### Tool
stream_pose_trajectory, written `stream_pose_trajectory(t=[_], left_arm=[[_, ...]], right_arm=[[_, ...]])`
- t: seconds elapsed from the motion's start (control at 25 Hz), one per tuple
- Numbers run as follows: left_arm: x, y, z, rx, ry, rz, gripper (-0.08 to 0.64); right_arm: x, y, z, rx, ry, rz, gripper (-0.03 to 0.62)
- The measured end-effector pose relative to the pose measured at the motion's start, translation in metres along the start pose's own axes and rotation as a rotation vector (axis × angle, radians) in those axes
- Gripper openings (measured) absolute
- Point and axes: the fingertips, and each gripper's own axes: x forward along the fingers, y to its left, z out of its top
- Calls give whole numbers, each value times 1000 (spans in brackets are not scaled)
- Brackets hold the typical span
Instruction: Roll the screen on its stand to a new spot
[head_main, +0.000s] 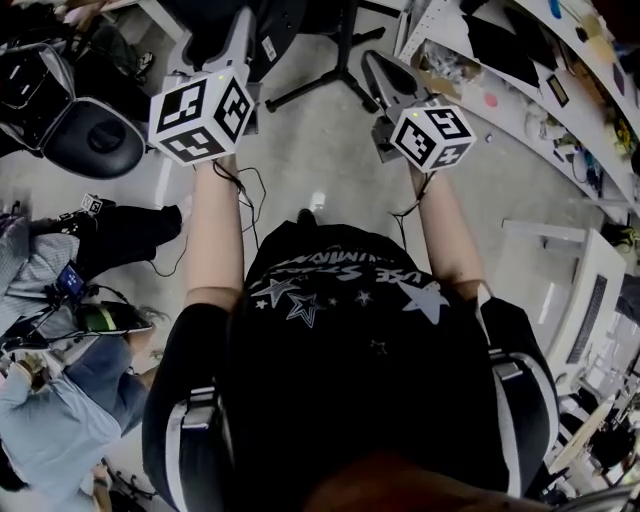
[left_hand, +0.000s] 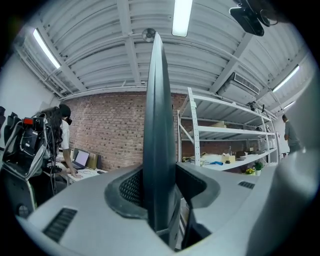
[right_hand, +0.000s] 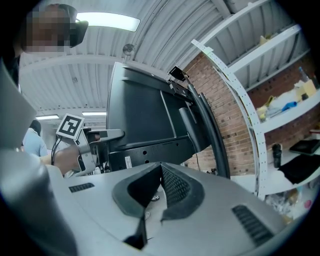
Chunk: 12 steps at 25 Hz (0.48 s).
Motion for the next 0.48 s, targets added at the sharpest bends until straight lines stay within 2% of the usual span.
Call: stream_pose_trajectory(t=[0.12, 0.48], left_arm=[[-16, -6, 4, 1, -8, 2, 192], [-15, -49, -15, -1, -25, -4, 192]], right_arm=[[-8, 9, -1, -3, 5, 12, 8], [-36, -36, -6, -2, 9, 3, 8]])
